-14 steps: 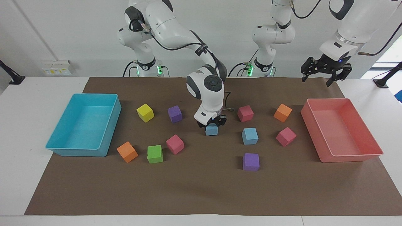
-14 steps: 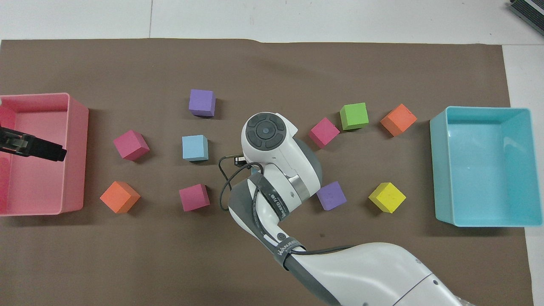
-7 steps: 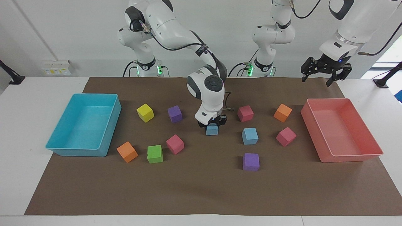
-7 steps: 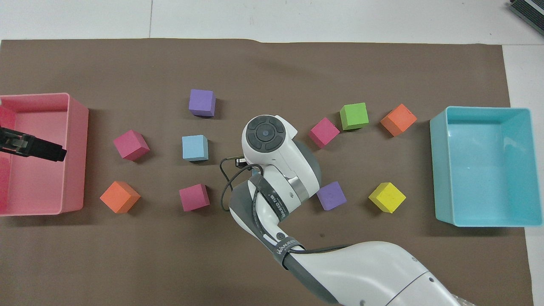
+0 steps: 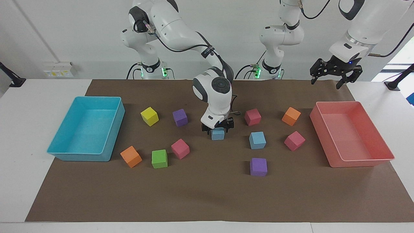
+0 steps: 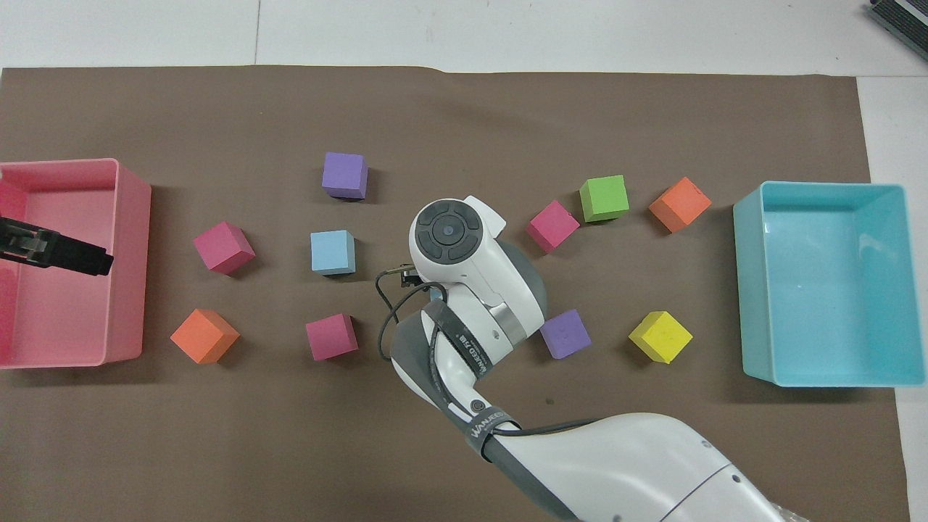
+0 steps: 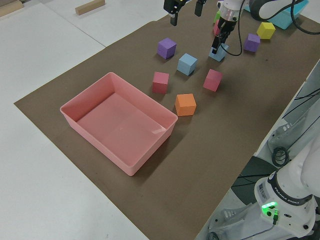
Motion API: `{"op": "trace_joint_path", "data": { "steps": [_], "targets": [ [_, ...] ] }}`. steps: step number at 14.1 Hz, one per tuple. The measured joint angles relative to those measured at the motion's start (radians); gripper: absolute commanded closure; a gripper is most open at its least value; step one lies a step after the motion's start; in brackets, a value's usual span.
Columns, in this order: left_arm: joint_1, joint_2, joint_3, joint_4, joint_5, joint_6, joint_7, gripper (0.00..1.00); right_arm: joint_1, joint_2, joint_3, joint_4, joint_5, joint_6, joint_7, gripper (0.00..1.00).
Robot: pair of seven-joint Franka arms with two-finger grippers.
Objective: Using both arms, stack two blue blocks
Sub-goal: 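Set the cube down at center while the left gripper reaches out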
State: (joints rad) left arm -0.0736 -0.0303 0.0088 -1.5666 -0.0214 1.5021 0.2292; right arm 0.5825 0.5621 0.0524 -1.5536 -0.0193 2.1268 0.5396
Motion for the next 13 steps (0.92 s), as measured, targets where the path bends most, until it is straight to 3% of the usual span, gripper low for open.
{"op": "trace_joint_path", "data": {
  "steps": [8, 13],
  "targets": [
    [-0.005, -0.001, -0.001, 0.000, 0.000, 0.000, -0.013, 0.00, -0.029, -0.168, -0.005, -0.011, 0.000, -0.060, 0.010, 0.00],
    [-0.059, -0.002, -0.008, 0.000, -0.001, 0.007, -0.106, 0.00, -0.134, -0.273, -0.005, -0.064, 0.146, -0.180, -0.206, 0.00]
  ]
}}
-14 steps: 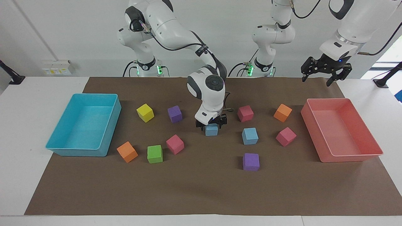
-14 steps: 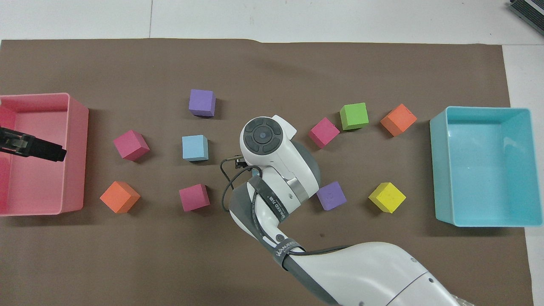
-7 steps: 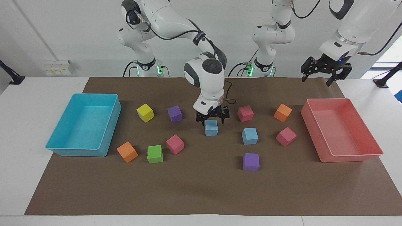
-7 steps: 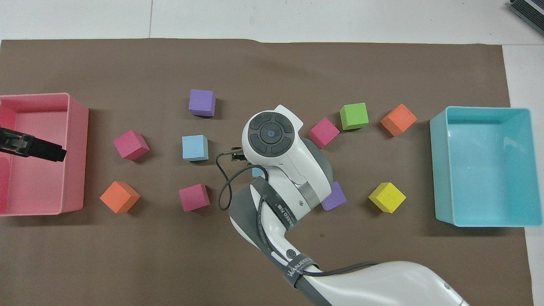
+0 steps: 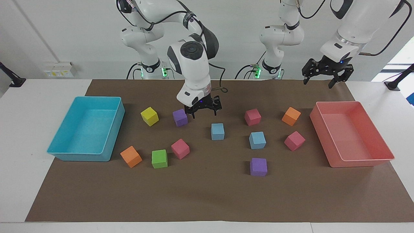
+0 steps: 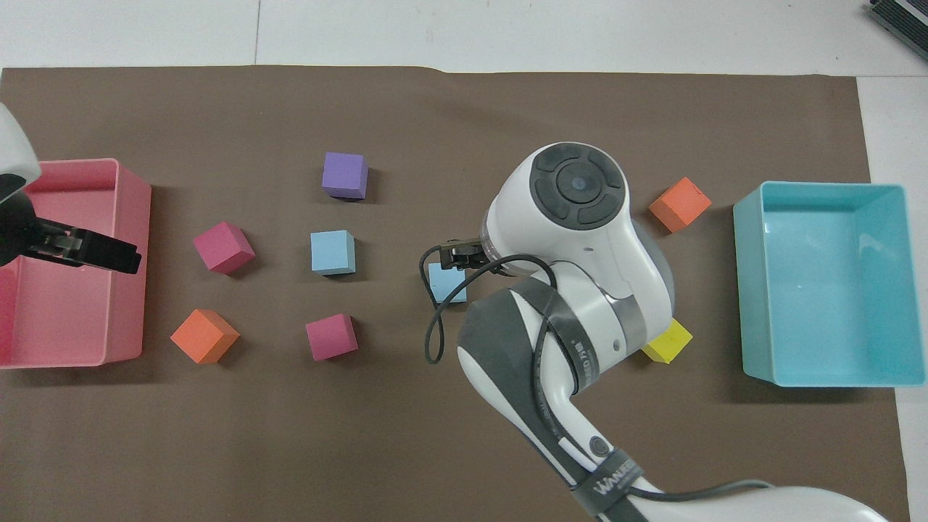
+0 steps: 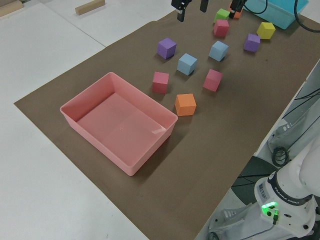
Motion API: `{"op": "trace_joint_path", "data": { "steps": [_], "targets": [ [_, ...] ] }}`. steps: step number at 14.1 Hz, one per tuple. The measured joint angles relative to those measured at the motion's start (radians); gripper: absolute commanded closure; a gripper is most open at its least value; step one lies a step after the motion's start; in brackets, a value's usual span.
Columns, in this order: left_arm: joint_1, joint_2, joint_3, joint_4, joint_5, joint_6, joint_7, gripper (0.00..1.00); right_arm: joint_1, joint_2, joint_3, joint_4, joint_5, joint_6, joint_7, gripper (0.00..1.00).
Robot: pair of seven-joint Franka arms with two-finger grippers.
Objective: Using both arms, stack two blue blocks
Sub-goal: 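Set the cube down at center while the left gripper reaches out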
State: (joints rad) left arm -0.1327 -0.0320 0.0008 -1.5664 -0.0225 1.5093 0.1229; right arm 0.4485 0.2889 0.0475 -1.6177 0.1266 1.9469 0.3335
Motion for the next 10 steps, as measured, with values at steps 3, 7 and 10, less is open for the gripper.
{"op": "trace_joint_path", "data": {
  "steps": [3, 7, 10],
  "targets": [
    [-0.026, 0.002, -0.002, -0.003, 0.000, 0.025, -0.023, 0.00, -0.077, -0.001, -0.001, -0.049, 0.136, 0.004, -0.193, 0.00],
    [-0.087, 0.034, -0.005, -0.024, 0.000, 0.095, -0.100, 0.00, -0.135, -0.010, -0.002, -0.128, 0.298, 0.047, -0.320, 0.00],
    [-0.121, 0.079, -0.006, -0.036, 0.000, 0.156, -0.150, 0.00, -0.150, -0.014, -0.002, -0.196, 0.415, 0.108, -0.353, 0.00]
  ]
}}
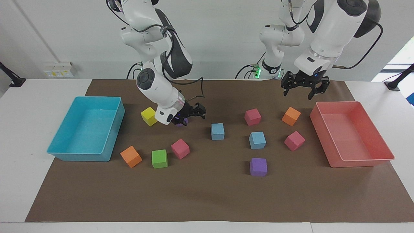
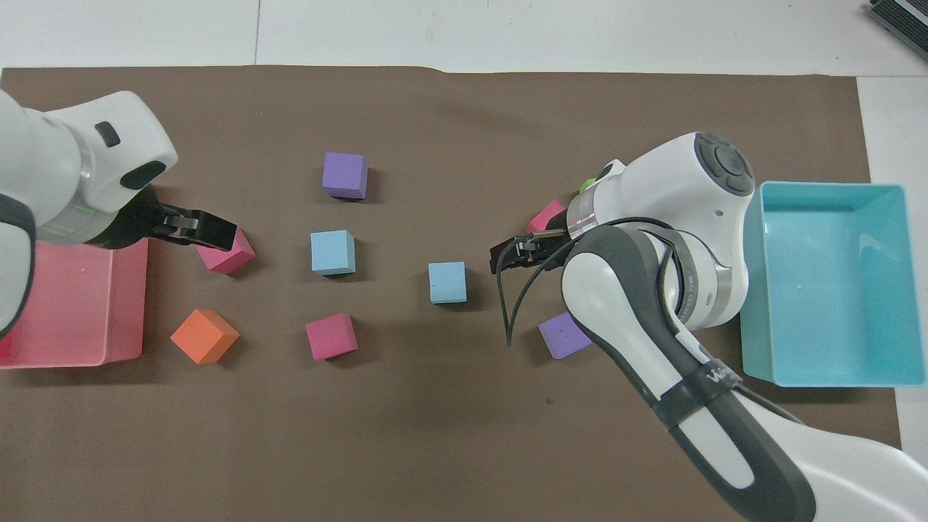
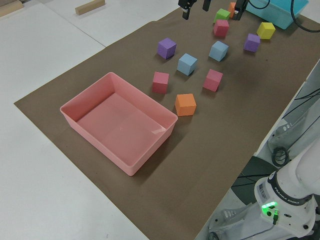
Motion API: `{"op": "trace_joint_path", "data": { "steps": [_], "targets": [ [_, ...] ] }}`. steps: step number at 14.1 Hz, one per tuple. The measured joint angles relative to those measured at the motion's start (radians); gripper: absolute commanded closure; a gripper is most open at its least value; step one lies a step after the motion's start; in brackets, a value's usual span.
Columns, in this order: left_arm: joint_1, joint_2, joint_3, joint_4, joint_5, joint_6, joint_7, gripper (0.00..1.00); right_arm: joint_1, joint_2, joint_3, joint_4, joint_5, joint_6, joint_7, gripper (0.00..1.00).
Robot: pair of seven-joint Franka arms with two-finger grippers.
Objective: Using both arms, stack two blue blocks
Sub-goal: 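Set the cube down at center while the left gripper reaches out, then grasp the other light blue cube with the left gripper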
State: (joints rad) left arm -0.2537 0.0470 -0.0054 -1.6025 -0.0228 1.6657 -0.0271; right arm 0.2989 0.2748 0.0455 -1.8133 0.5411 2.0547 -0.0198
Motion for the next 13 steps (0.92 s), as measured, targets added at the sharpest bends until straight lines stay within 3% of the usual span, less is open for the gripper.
{"op": "trace_joint_path", "data": {
  "steps": [2, 4, 7, 10, 11, 13],
  "targets": [
    [-0.019, 0.028, -0.001, -0.011, 0.000, 0.044, -0.029, 0.00, -0.004, 0.000, 0.000, -0.034, 0.075, 0.030, -0.021, 0.00],
    [-0.045, 0.055, -0.001, -0.028, 0.000, 0.087, -0.070, 0.00, -0.006, 0.000, 0.000, -0.073, 0.153, 0.069, -0.064, 0.11],
    [-0.082, 0.113, -0.002, -0.048, 0.000, 0.156, -0.156, 0.00, -0.012, 0.001, -0.001, -0.122, 0.230, 0.105, -0.114, 0.45],
    [-0.110, 0.159, -0.002, -0.097, 0.000, 0.234, -0.236, 0.00, -0.026, 0.007, -0.001, -0.138, 0.278, 0.105, -0.116, 0.95],
    [-0.117, 0.167, -0.003, -0.124, 0.000, 0.273, -0.254, 0.00, -0.027, 0.014, -0.001, -0.140, 0.306, 0.105, -0.122, 1.00],
    [-0.124, 0.176, -0.003, -0.192, 0.000, 0.384, -0.266, 0.00, -0.027, 0.029, 0.000, -0.144, 0.334, 0.110, -0.127, 1.00]
  ]
}}
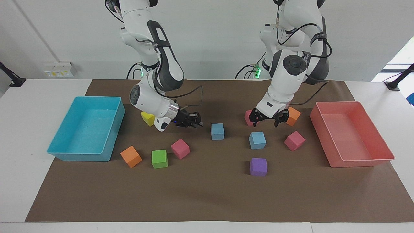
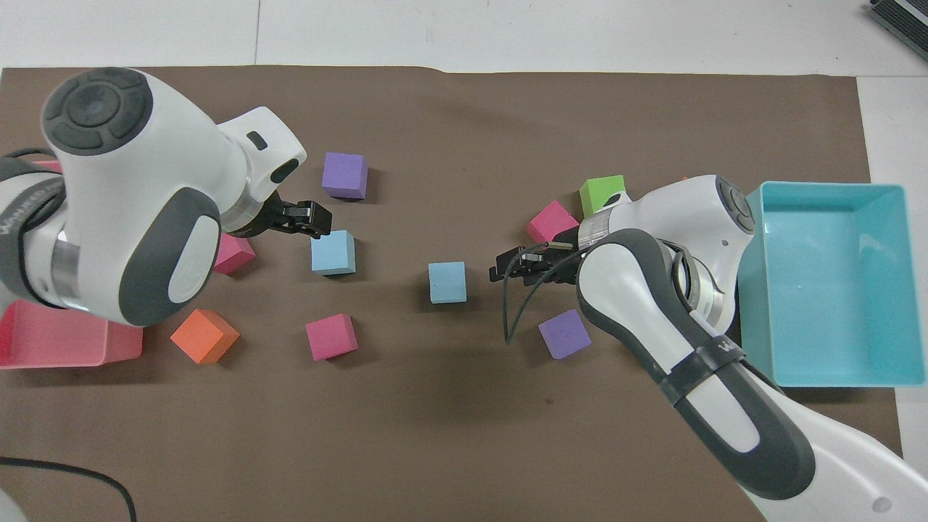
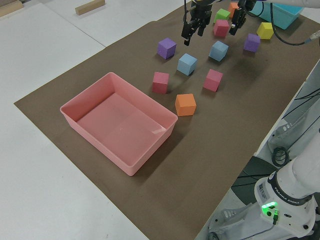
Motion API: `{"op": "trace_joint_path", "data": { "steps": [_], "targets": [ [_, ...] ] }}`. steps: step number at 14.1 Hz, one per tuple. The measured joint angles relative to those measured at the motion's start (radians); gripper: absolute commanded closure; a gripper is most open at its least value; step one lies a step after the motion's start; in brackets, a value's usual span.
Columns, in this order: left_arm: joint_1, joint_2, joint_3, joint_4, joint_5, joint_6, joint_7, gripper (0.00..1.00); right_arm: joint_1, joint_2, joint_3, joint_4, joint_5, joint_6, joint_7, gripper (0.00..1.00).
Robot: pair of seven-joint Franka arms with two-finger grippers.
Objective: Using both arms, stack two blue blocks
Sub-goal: 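Grasp the other light blue cube with the left gripper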
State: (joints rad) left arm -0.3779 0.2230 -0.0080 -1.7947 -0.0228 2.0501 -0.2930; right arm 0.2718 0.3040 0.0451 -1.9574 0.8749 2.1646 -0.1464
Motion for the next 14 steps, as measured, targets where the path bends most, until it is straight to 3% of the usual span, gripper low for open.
{"op": "trace_joint_path", "data": {
  "steps": [4, 14],
  "targets": [
    [0.000, 0.023, 0.003, -0.074, 0.000, 0.127, -0.015, 0.00, -0.012, 0.018, 0.000, -0.010, 0.056, 0.003, -0.010, 1.00],
    [0.000, 0.084, 0.008, -0.118, 0.000, 0.248, -0.068, 0.00, -0.016, 0.075, 0.004, -0.015, 0.157, 0.010, -0.055, 1.00]
  ]
}}
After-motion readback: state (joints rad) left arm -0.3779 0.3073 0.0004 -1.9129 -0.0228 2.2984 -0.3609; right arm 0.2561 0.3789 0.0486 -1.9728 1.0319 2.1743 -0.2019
